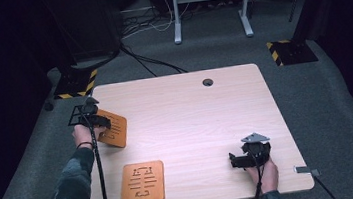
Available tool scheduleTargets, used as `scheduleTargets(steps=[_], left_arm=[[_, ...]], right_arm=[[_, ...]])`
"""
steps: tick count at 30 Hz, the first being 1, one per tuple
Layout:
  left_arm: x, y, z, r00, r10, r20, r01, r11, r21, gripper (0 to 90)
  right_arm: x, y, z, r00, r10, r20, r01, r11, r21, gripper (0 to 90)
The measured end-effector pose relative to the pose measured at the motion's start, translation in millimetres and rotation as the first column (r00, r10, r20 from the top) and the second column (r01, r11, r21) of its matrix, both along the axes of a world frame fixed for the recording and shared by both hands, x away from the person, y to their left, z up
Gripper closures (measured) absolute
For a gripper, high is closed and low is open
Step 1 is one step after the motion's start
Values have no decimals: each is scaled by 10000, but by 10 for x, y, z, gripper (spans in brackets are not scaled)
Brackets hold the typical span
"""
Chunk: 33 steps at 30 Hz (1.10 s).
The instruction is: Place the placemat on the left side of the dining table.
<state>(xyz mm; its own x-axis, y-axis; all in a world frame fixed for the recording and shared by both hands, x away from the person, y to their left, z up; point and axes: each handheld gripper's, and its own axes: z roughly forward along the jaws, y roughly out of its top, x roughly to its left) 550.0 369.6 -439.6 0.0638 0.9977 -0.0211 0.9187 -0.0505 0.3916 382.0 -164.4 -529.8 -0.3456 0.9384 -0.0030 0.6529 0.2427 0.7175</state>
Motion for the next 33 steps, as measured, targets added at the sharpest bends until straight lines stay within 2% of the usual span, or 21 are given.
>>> scheduleTargets(steps=[2, 5, 6, 9, 17, 24, 25, 26, 33], left_arm=[[2, 44, -19, 10000, -20, -77, 19, 9999, -160, 433], [3, 66, -44, 10000, 68, 43, -66, 9993, -357, 429], [4, 77, -39, 10000, -26, -56, 24, 9995, -314, 427], [12, 92, -56, 10000, -48, -35, 47, 9994, -342, 416], [25, 128, -104, 10000, 71, -61, -75, 9985, -548, 387], [44, 121, -141, 9998, 84, -164, -92, 9987, -510, 346], [50, 123, -148, 10000, 25, -90, -29, 9989, -458, 340], [55, 124, -143, 9998, -51, -204, 44, 9994, -340, 335], [68, 91, -162, 9995, -47, -318, 44, 9999, -104, 294]], right_arm=[[0, 1, 0, 10000, -5, -1, 5, 10000, 5, 0], [0, 0, 0, 10000, -2, 0, 2, 10000, 4, 1], [0, 0, 0, 10000, -3, -2, 3, 10000, 4, 1], [0, 0, 0, 10000, -4, 0, 4, 10000, 3, 1], [2, 3, 0, 10000, -50, 3, 50, 10000, 20, 0], [1, 0, 1, 10000, -10, -7, 10, 10000, 0, 1], [2, 3, 0, 10000, -51, 6, 51, 10000, 22, 1], [2, 2, 1, 10000, -36, -1, 36, 10000, 12, 1], [1, 1, 0, 10000, -35, -2, 35, 10000, 12, 1]])
